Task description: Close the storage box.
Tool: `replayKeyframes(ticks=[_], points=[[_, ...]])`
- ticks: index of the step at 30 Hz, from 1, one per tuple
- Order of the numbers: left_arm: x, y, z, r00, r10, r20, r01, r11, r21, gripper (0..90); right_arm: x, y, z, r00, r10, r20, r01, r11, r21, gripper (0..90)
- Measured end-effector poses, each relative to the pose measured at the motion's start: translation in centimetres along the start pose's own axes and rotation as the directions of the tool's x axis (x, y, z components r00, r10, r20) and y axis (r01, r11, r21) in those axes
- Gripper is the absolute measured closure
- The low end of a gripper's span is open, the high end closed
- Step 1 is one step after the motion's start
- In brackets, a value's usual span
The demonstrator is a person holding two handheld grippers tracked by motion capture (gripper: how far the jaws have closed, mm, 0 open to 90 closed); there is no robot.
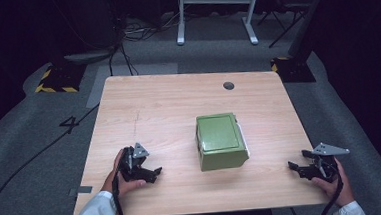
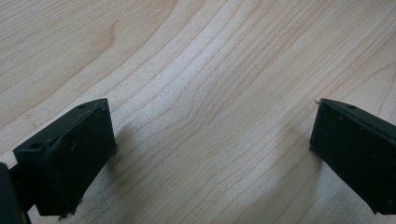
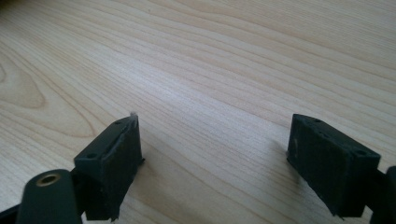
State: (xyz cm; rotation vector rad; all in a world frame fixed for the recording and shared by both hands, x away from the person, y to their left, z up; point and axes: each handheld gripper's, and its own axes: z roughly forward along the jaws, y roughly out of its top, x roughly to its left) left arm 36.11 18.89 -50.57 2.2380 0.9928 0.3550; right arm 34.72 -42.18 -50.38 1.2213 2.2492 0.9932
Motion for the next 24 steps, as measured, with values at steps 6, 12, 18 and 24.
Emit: replayKeyframes(ticks=[6,12,18,24], points=[[0.03,0.01,0.02,1.0,0.003,0.003,-0.003,1.0,0.0,0.2,-0.03,0.0,0.0,1.0,0.006,0.008,-0.006,1.0,0.0,17.8],[0.1,0.04,0.03,0.9999,0.01,0.008,-0.01,1.0,0.0,0.2,-0.03,-0.01,0.0,0.9999,0.009,0.014,-0.009,1.0,-0.001,17.5],[0.13,0.05,0.03,0.9999,0.012,0.01,-0.012,0.9999,0.002,0.2,-0.09,-0.01,0.0,0.9994,0.021,0.027,-0.022,1.0,0.001,16.7],[0.12,0.05,0.03,0.9999,0.011,0.01,-0.011,0.9999,0.002,0.2,-0.09,-0.01,0.0,0.9994,0.022,0.028,-0.022,1.0,0.001,16.7]])
